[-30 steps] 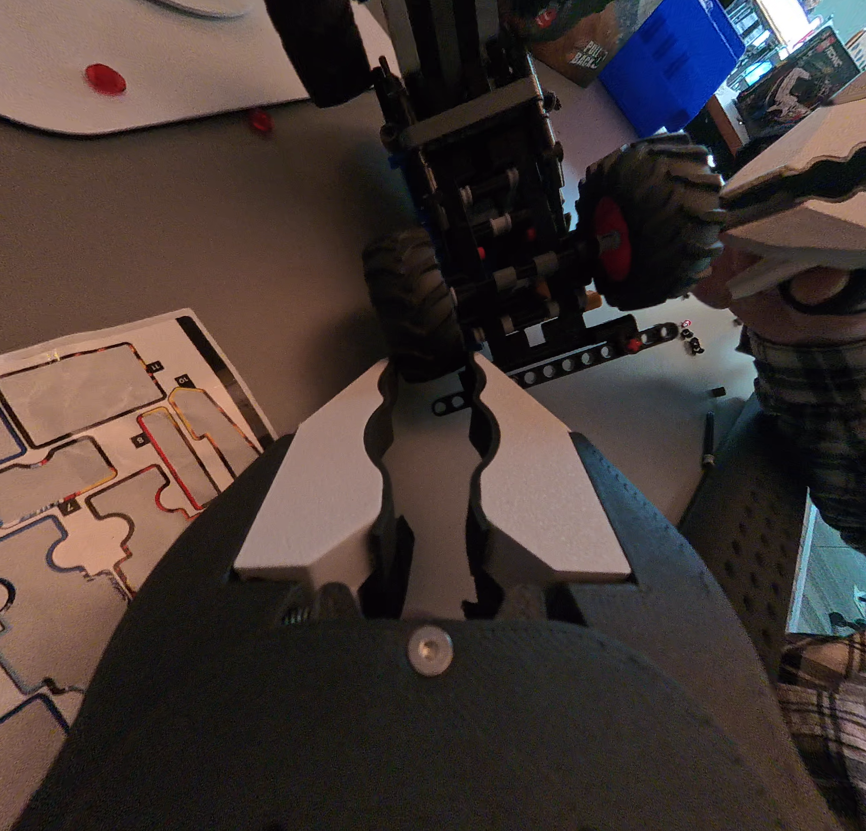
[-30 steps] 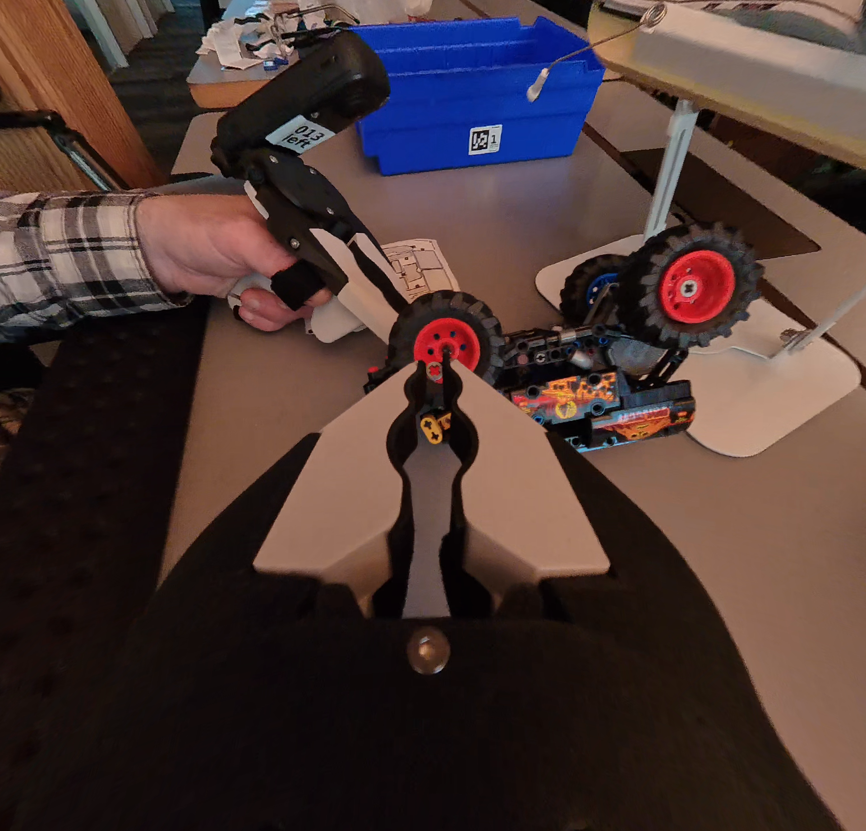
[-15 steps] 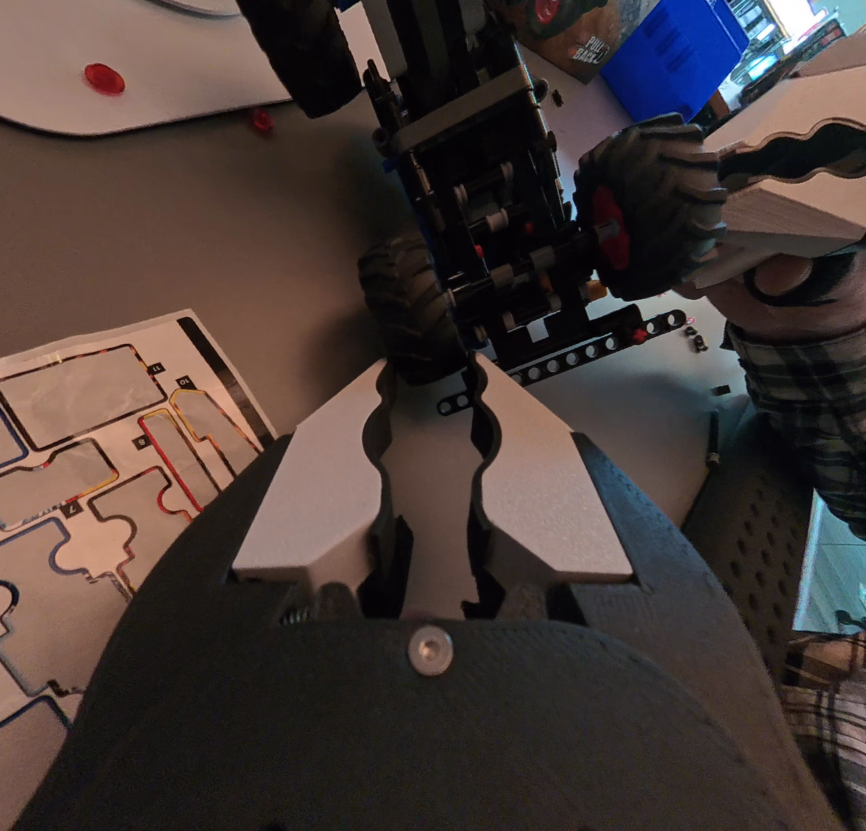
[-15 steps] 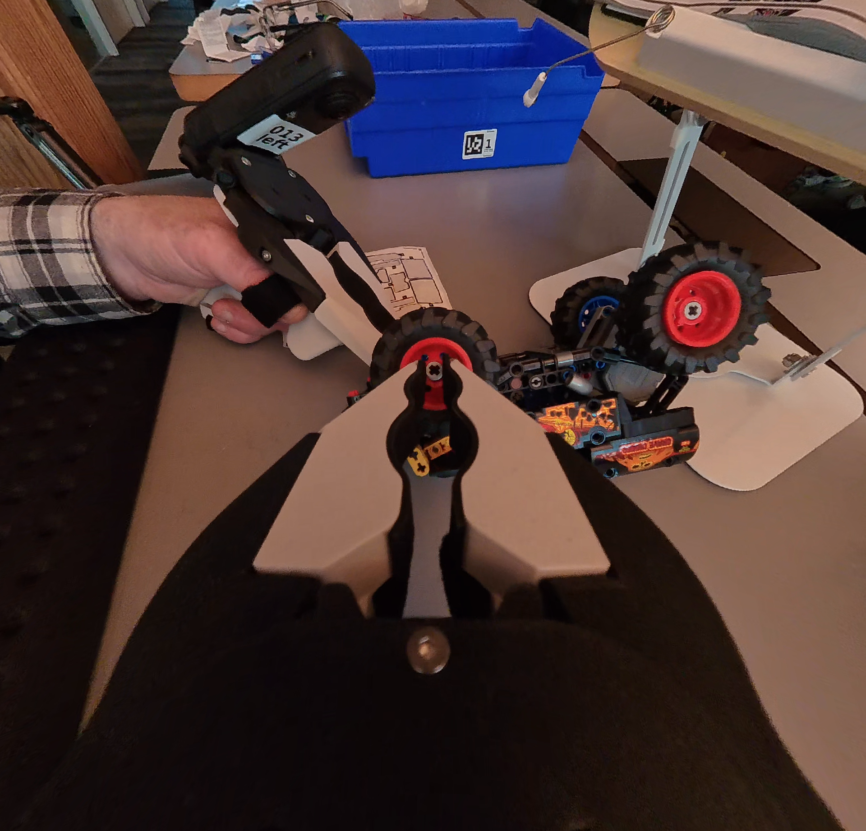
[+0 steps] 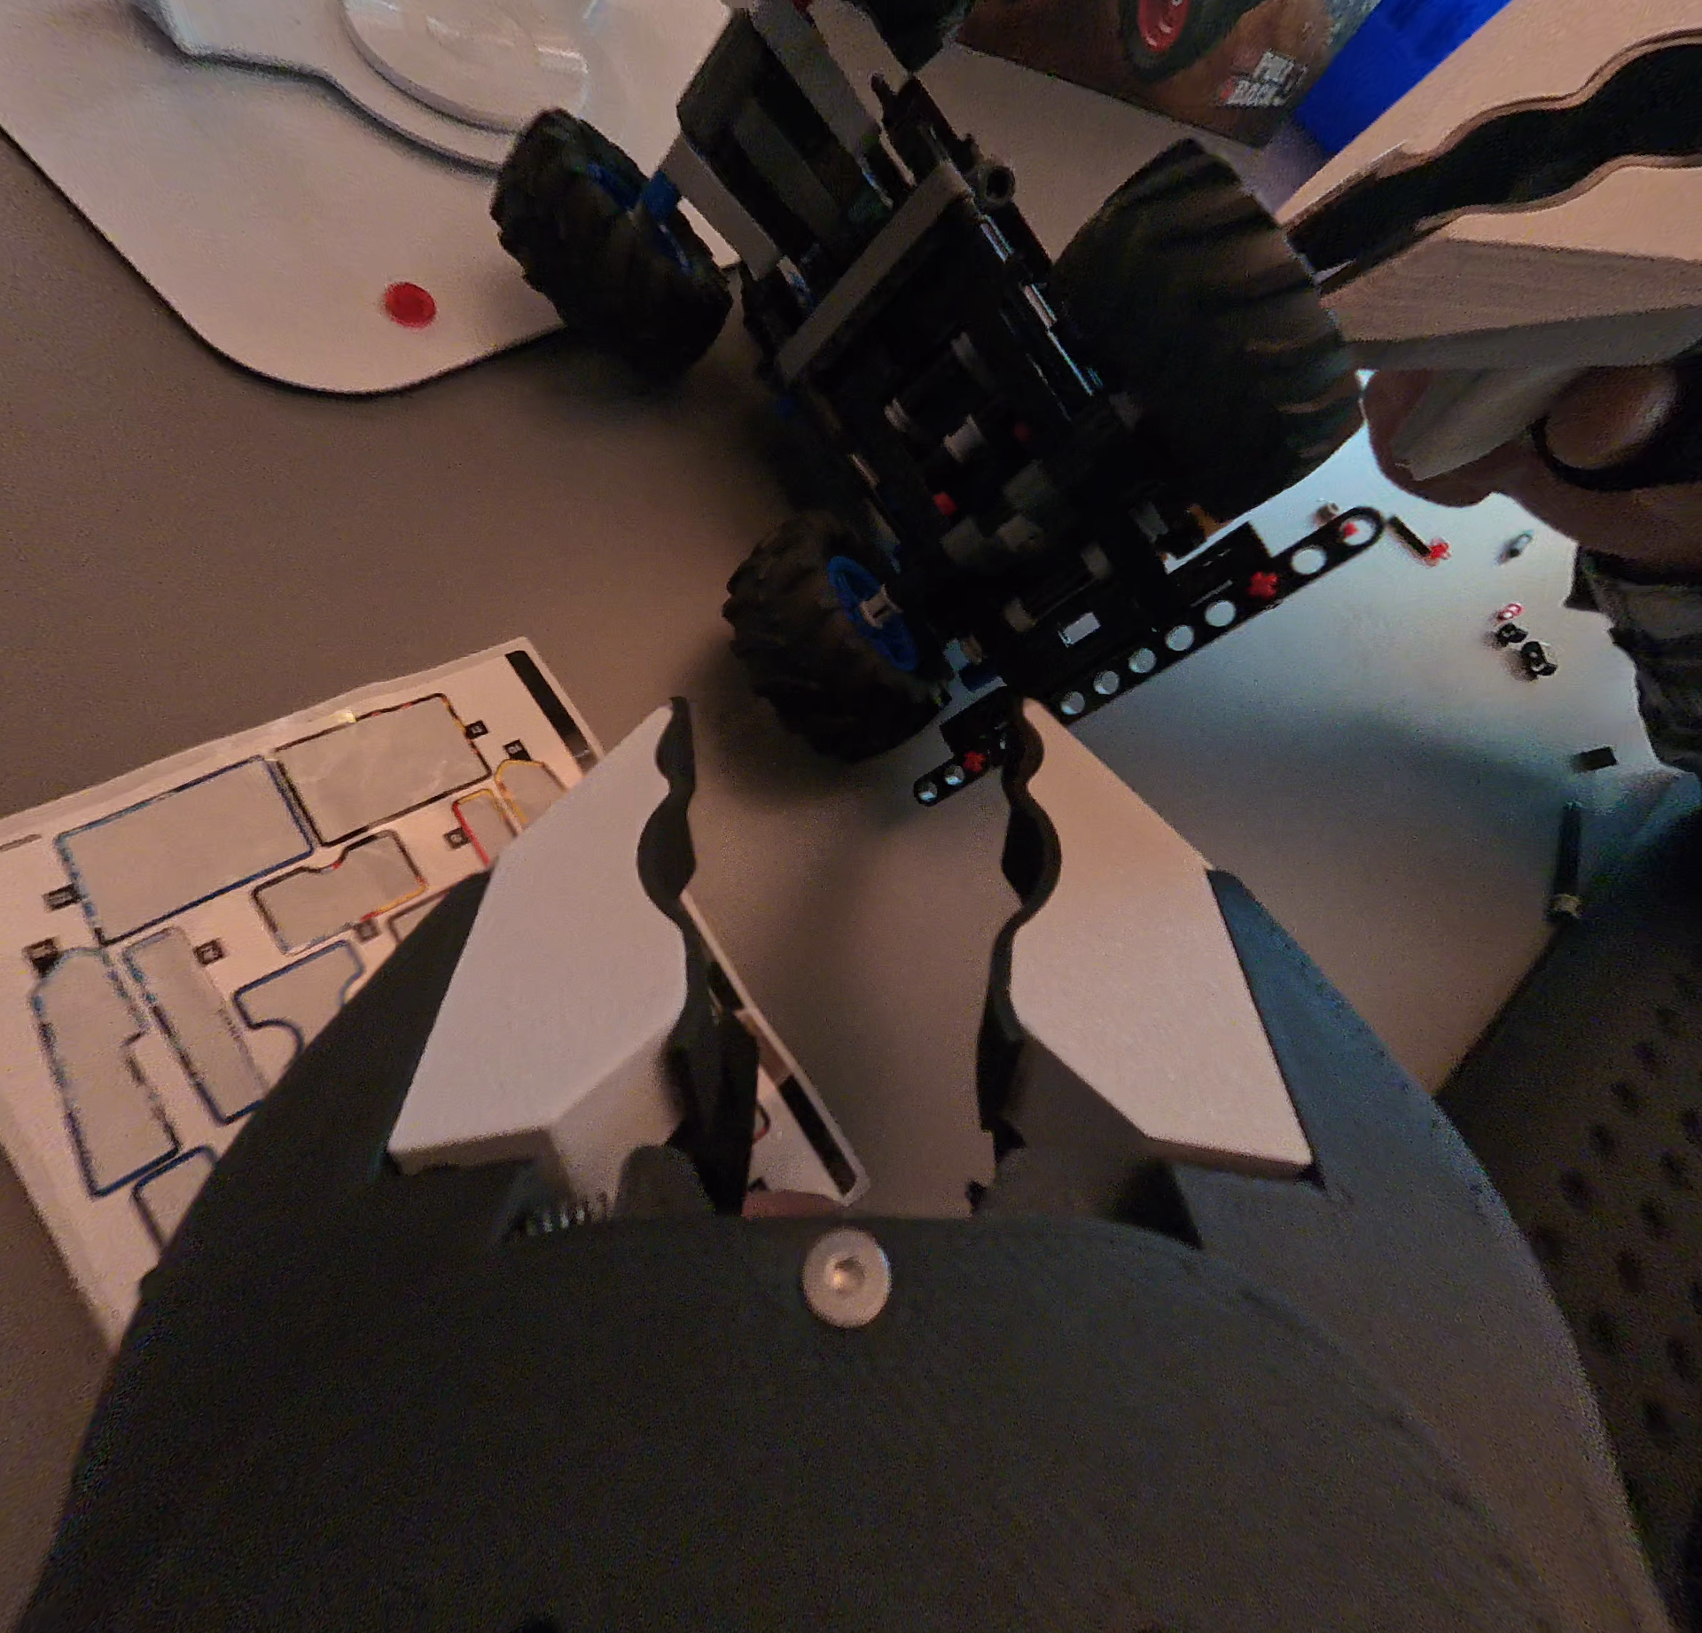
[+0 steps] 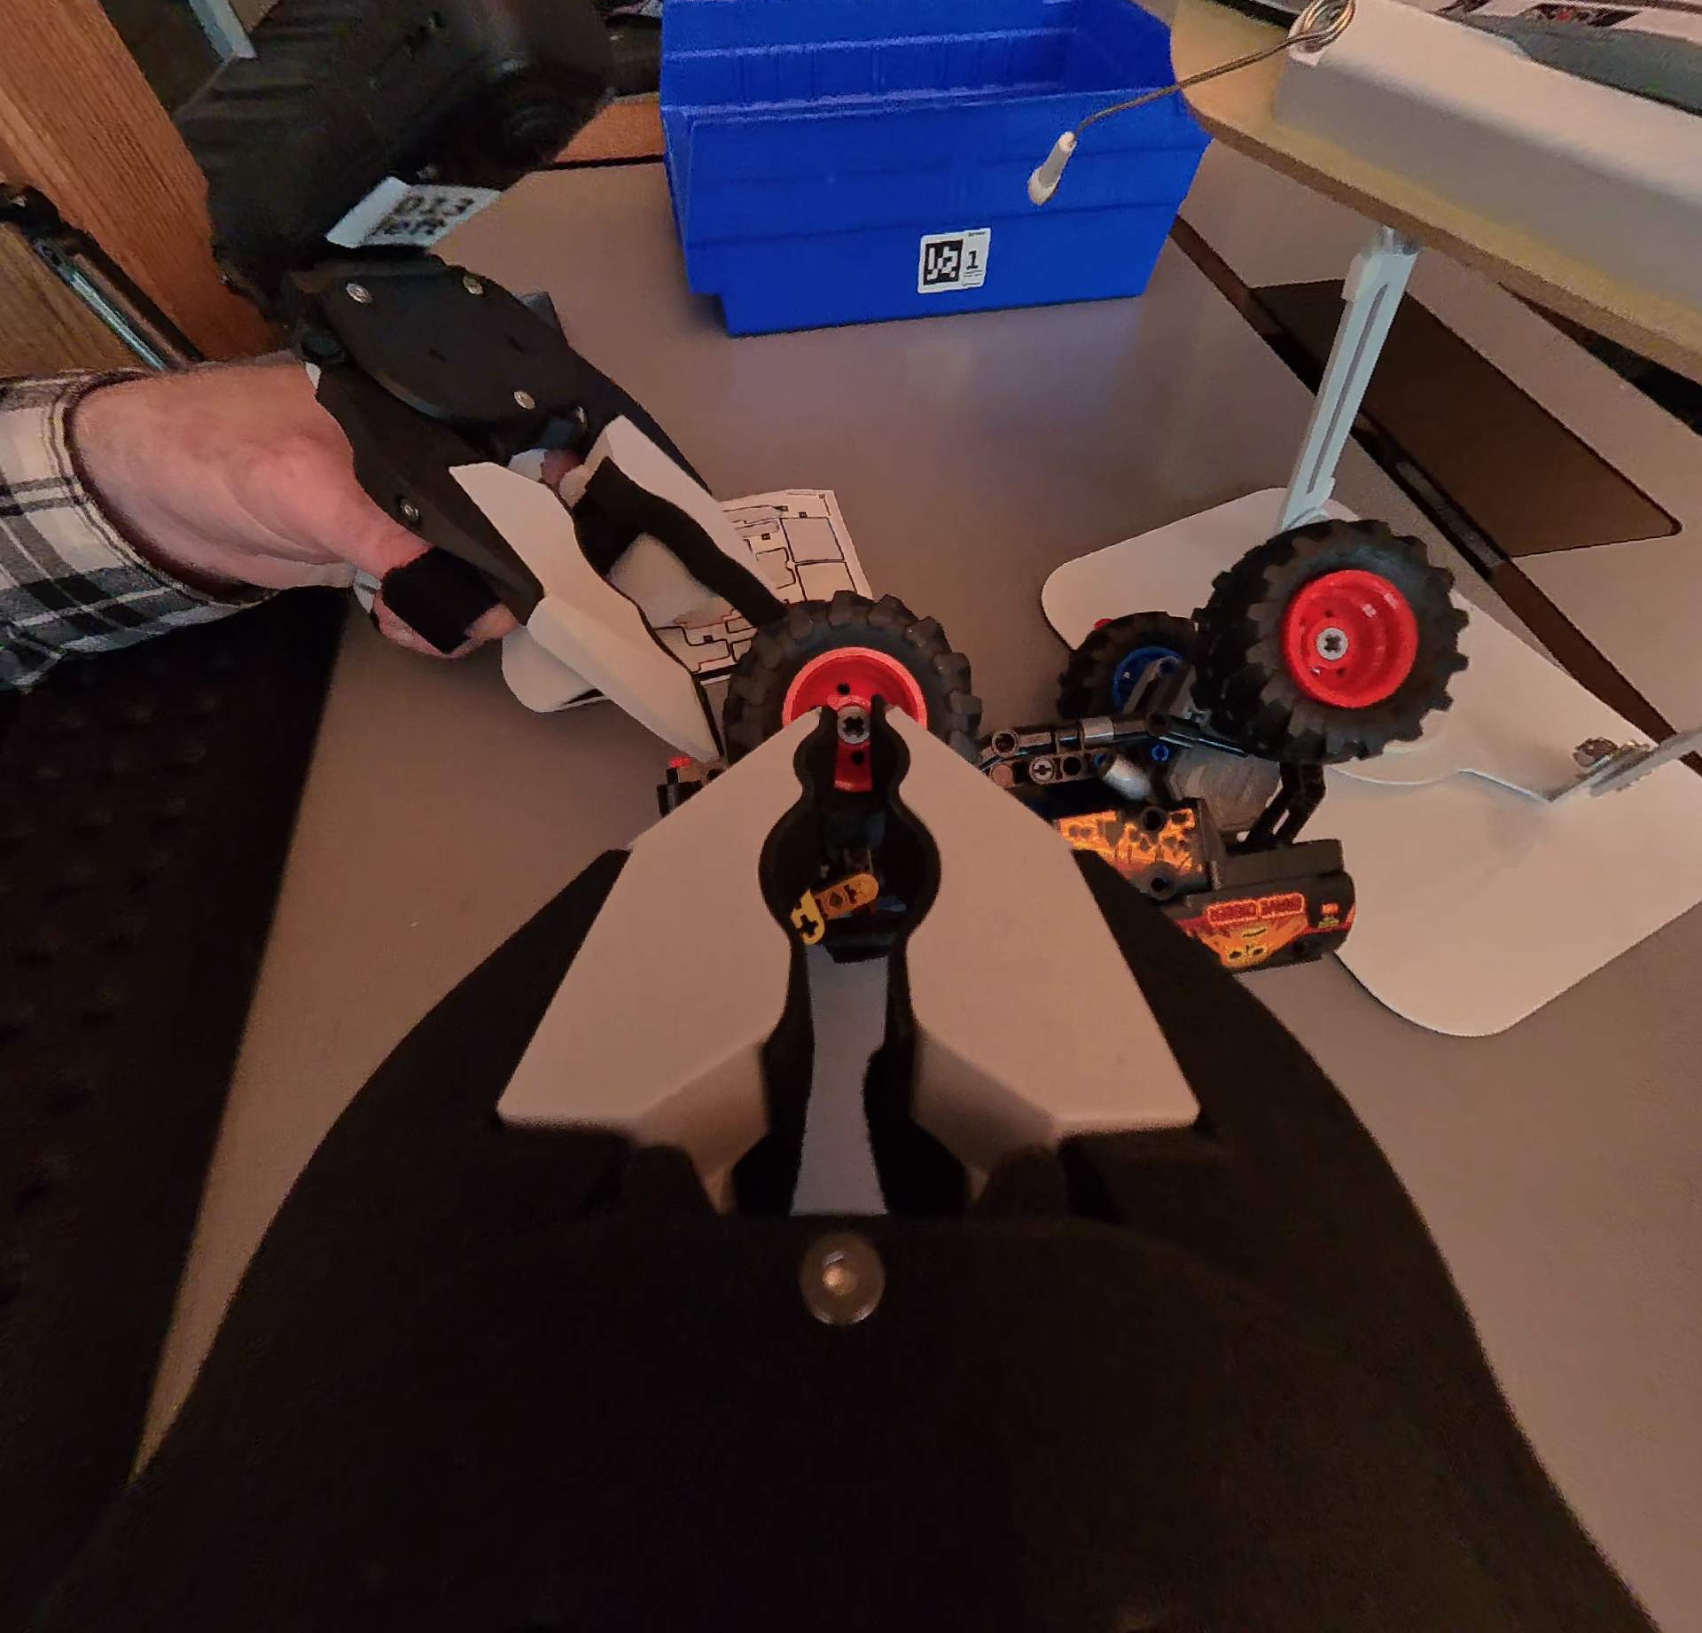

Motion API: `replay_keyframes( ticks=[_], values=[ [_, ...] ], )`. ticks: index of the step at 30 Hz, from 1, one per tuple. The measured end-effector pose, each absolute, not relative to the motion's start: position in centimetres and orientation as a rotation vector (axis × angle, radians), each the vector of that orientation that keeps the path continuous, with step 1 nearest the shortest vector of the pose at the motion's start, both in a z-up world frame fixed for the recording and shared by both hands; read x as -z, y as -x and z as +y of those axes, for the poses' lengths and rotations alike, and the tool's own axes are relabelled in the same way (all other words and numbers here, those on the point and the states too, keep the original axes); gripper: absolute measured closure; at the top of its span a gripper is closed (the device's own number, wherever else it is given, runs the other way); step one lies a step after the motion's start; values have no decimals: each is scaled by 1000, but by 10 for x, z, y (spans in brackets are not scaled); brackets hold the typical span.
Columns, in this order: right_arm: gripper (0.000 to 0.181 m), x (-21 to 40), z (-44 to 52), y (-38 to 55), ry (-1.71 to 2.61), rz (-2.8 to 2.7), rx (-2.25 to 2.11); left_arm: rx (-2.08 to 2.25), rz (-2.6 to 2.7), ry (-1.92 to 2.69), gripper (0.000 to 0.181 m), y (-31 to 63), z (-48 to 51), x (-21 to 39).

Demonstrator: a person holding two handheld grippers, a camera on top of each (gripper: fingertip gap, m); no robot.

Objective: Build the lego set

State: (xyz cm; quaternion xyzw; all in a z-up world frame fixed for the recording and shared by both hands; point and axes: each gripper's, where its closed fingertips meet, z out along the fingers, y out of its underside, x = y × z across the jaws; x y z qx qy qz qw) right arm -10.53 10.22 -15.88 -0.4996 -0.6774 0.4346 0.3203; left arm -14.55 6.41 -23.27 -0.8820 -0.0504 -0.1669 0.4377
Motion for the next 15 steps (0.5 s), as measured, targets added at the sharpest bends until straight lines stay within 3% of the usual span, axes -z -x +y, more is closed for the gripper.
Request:
replay_keyframes(
  ticks=[3, 8, 15],
  values=[
    [177, 158, 101, 108, 1318, -1814, -1143, 344, -92, 2160, 111, 152, 64, 214],
    [177, 159, 101, 108, 1317, -1857, -1123, 518, -8, 1963, 126, 131, 82, 151],
    [176, 160, 102, 109, 1291, -1913, -1072, 644, 29, 1995, 136, 112, 107, 161]
  ],
)
